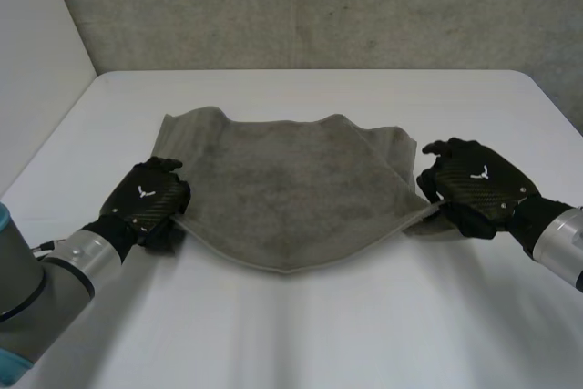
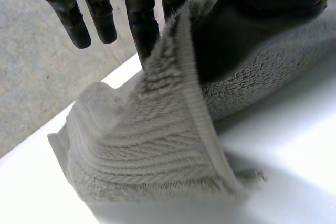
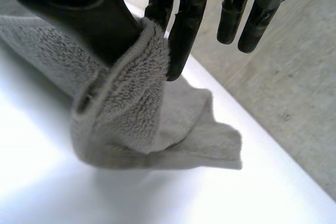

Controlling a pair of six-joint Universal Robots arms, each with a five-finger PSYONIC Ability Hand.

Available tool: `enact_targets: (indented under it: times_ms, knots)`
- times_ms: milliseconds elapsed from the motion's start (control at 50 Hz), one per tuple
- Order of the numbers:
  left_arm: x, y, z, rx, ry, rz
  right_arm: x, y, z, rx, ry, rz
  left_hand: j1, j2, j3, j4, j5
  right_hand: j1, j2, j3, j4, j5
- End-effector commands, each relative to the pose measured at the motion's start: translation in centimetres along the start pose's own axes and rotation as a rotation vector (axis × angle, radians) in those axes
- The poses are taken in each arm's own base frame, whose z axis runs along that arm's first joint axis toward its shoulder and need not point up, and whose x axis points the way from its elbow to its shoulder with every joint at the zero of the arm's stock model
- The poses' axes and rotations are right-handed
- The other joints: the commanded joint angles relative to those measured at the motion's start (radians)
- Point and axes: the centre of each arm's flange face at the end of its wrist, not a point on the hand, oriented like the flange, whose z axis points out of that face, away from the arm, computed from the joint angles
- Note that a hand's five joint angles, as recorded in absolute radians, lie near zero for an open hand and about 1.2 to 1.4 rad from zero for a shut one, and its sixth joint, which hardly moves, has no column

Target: Fold the towel.

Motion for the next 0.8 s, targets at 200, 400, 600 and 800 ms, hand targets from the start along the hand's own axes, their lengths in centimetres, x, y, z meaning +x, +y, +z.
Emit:
enact_targets:
  times_ms: [200,400,600,800]
  knots:
    - [-1.3,1.2,1.7,-0.038,-0.084,0.005,0.0,0.0,-0.2,-0.036,-0.005,0.026,-0.478,-0.521,-0.058,-0.066,-0.524,0.074,0.092,-0.053,-0.076,0.056]
    - [-2.2,1.3,1.7,-0.058,-0.176,0.014,2.8,0.6,-0.5,-0.081,0.125,0.088,-0.487,-0.529,-0.058,-0.066,-0.533,0.074,0.092,-0.053,-0.076,0.056]
    - [-2.3,1.0,1.2,-0.064,-0.192,0.016,4.3,1.0,-0.8,-0.100,0.198,0.135,-0.484,-0.526,-0.058,-0.066,-0.530,0.074,0.092,-0.053,-0.076,0.056]
    - [-1.3,-1.4,0.0,-0.003,-0.190,0.046,4.8,0.9,-0.8,-0.082,0.226,0.169,-0.419,-0.462,-0.058,-0.066,-0.465,0.074,0.092,-0.053,-0.076,0.056]
